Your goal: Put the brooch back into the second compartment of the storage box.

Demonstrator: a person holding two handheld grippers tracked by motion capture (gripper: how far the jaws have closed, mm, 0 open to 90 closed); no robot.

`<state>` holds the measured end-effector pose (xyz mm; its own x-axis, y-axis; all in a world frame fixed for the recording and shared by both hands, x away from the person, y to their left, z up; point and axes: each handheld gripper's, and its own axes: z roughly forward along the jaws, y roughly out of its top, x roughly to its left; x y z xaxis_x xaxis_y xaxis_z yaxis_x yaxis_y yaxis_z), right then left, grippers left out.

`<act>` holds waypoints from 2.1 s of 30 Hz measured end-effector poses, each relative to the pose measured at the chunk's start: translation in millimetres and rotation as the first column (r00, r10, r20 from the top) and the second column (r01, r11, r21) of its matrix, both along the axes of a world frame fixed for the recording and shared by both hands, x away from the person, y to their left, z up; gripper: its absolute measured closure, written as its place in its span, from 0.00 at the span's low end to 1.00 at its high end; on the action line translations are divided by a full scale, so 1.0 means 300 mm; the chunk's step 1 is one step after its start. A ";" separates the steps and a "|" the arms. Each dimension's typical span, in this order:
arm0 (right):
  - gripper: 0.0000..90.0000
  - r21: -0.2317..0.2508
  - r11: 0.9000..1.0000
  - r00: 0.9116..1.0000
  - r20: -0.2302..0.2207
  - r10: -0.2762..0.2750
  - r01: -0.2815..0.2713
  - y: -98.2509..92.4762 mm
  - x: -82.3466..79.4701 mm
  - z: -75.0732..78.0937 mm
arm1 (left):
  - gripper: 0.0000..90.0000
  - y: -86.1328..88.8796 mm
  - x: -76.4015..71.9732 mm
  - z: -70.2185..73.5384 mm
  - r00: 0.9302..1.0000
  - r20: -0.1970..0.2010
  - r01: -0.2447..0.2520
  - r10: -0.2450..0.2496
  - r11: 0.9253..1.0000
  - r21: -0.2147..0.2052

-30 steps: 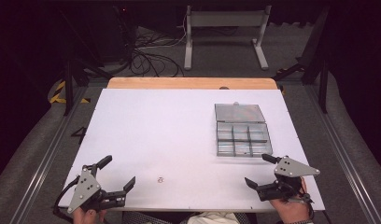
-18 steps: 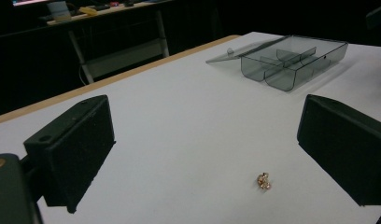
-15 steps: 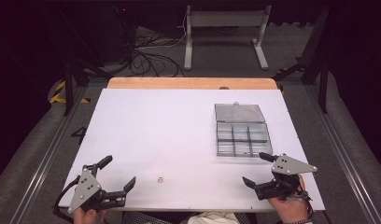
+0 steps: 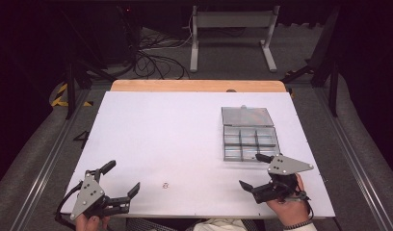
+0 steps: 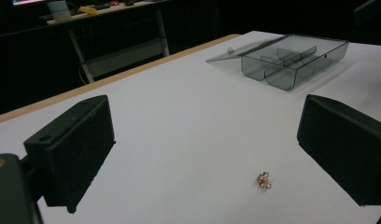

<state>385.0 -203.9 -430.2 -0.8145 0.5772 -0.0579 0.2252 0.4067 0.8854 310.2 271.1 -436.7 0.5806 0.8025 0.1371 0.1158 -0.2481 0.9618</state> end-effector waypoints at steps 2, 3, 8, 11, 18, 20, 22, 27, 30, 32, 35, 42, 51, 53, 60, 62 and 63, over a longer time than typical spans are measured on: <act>0.02 -0.002 1.000 1.000 -0.002 0.015 -0.015 0.016 0.005 0.004 | 0.05 0.000 0.000 0.000 1.000 0.000 0.000 0.000 1.000 -0.001; 0.02 -0.002 1.000 1.000 -0.002 0.015 -0.015 0.016 0.005 0.004 | 0.05 0.001 0.000 0.000 1.000 0.000 0.000 0.000 1.000 -0.001; 0.02 -0.009 0.999 0.999 -0.011 0.041 -0.041 0.053 0.018 0.009 | 0.05 0.000 0.001 0.000 1.000 0.001 0.003 -0.003 1.000 0.001; 0.02 -0.009 0.998 0.998 -0.010 0.058 -0.058 0.080 0.023 0.018 | 0.05 -0.001 0.001 0.000 1.000 0.000 0.005 -0.005 1.000 0.002; 0.02 -0.015 0.996 0.996 -0.006 0.084 -0.084 0.121 0.031 0.029 | 0.05 -0.001 0.001 0.000 1.000 0.000 0.006 -0.006 1.000 0.002; 0.02 -0.020 0.995 0.995 -0.003 0.097 -0.097 0.141 0.033 0.034 | 0.05 -0.001 0.000 0.001 1.000 0.000 0.007 -0.007 1.000 0.002; 0.02 -0.021 0.994 0.995 -0.001 0.104 -0.104 0.149 0.033 0.036 | 0.05 0.000 0.000 0.001 1.000 0.000 0.007 -0.007 1.000 0.001; 0.01 -0.009 0.994 0.993 -0.020 0.112 -0.113 0.158 0.036 0.036 | 0.05 0.000 0.001 0.001 1.000 -0.001 0.009 -0.009 1.000 0.002; 0.01 0.000 0.993 0.992 -0.044 0.118 -0.118 0.168 0.040 0.035 | 0.05 0.000 0.000 0.001 1.000 0.000 0.008 -0.008 1.000 0.003; 0.02 0.001 0.992 0.991 -0.056 0.125 -0.125 0.176 0.043 0.035 | 0.05 0.000 0.000 0.001 1.000 0.000 0.007 -0.007 1.000 0.001; 0.04 -0.004 0.993 0.990 -0.070 0.121 -0.122 0.189 0.041 0.037 | 0.05 0.000 0.000 0.001 1.000 0.000 0.007 -0.007 1.000 0.002; 0.08 -0.039 0.991 0.988 -0.085 0.126 -0.130 0.233 0.039 0.036 | 0.05 0.001 0.001 0.001 1.000 -0.004 0.008 -0.008 1.000 -0.001; 0.13 -0.061 0.983 0.980 -0.108 0.166 -0.173 0.303 0.054 0.025 | 0.05 0.004 0.001 0.004 1.000 0.002 0.006 -0.006 1.000 0.002; 0.14 -0.064 0.982 0.979 -0.115 0.171 -0.179 0.318 0.057 0.021 | 0.05 0.006 0.001 0.004 1.000 0.003 0.005 -0.005 1.000 -0.001; 0.17 -0.079 0.976 0.974 -0.122 0.192 -0.202 0.365 0.062 0.011 | 0.05 0.007 0.001 0.005 1.000 0.005 0.004 -0.004 1.000 -0.002; 0.17 -0.082 0.974 0.972 -0.125 0.200 -0.211 0.380 0.065 0.008 | 0.05 0.008 0.001 0.005 1.000 0.005 0.004 -0.004 1.000 -0.001; 0.17 -0.083 0.973 0.971 -0.128 0.202 -0.213 0.387 0.066 0.006 | 0.05 0.009 0.001 0.005 1.000 0.005 0.004 -0.004 1.000 -0.001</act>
